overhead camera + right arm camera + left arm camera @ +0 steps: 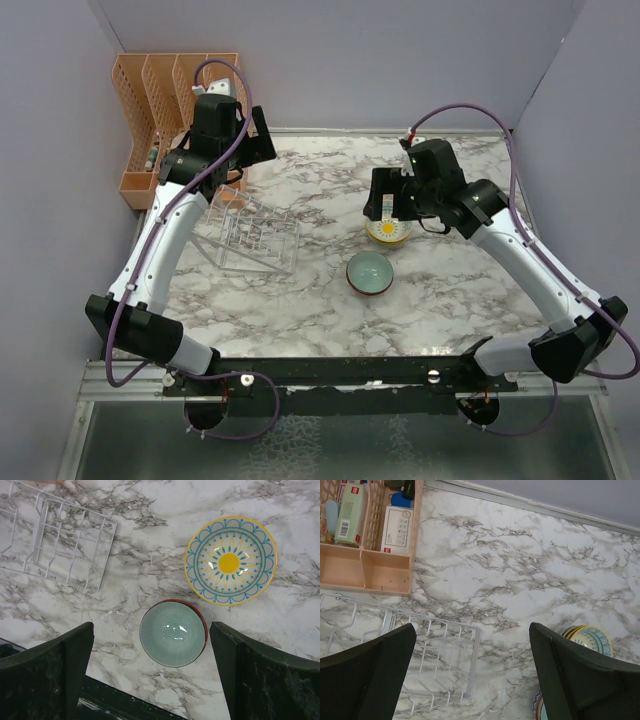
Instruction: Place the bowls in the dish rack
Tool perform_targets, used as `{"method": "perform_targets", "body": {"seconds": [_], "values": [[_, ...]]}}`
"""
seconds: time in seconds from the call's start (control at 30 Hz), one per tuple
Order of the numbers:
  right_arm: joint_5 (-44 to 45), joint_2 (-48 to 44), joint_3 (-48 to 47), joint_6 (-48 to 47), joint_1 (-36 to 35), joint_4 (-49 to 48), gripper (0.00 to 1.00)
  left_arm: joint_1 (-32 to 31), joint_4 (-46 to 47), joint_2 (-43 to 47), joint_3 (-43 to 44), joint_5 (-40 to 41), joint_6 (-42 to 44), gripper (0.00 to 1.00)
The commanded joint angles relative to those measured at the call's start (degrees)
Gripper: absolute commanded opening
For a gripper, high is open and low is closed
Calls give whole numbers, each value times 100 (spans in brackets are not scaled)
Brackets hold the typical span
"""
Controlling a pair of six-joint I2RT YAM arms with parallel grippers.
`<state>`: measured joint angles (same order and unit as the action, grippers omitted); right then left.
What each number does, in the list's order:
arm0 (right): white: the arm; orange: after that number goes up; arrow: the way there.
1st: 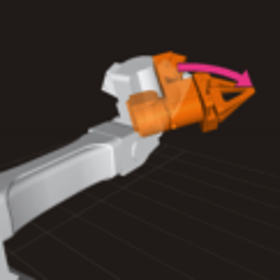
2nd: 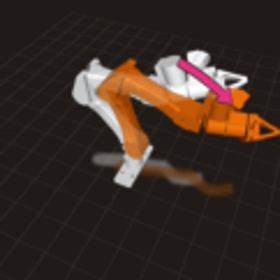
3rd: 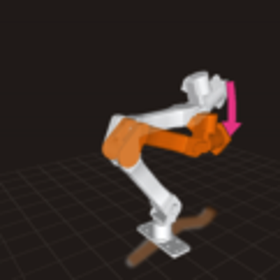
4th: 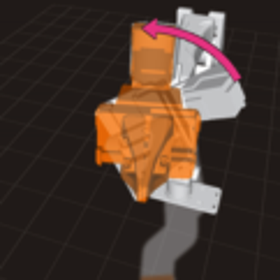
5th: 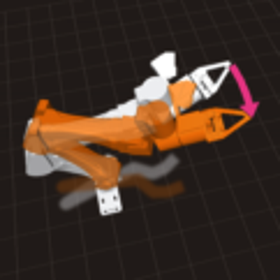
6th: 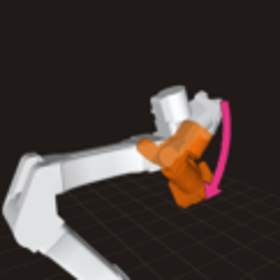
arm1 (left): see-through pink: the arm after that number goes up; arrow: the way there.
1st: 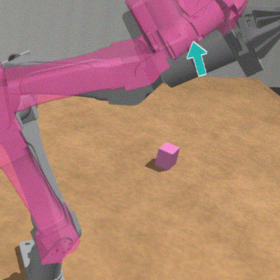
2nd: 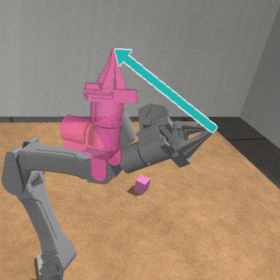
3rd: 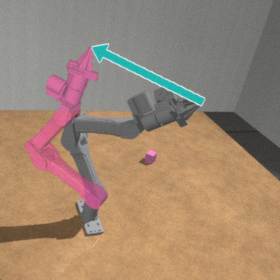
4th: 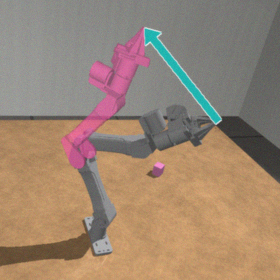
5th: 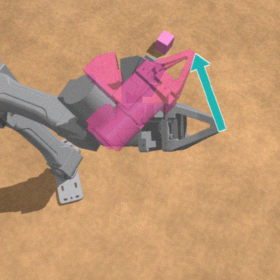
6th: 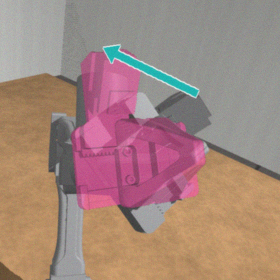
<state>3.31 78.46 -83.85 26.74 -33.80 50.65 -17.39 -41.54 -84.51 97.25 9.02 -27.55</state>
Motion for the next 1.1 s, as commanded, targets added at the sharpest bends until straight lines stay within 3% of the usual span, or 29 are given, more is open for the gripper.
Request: {"method": "perform_targets", "body": {"seconds": [0.0, 0.27, 0.47, 0.77, 1.07], "values": [[-153, -152, 6, -159, -39, -271, 99, -32, 321, 253, 25, -54, 169, 99], [-139, 58, -102, -254, -34, -62, 98, -15, 1206, 972, -778, -1106, 836, 99], [-313, 130, 28, -18, -146, 127, 91, -18, 1160, 1478, -875, -663, 639, 99], [67, 410, 777, 552, -1448, 493, 85, -15, 400, 1955, -736, -269, 807, 99], [-354, 898, 1227, 372, -1507, 177, 70, -11, 163, 2193, -954, -229, 678, 99]]}}
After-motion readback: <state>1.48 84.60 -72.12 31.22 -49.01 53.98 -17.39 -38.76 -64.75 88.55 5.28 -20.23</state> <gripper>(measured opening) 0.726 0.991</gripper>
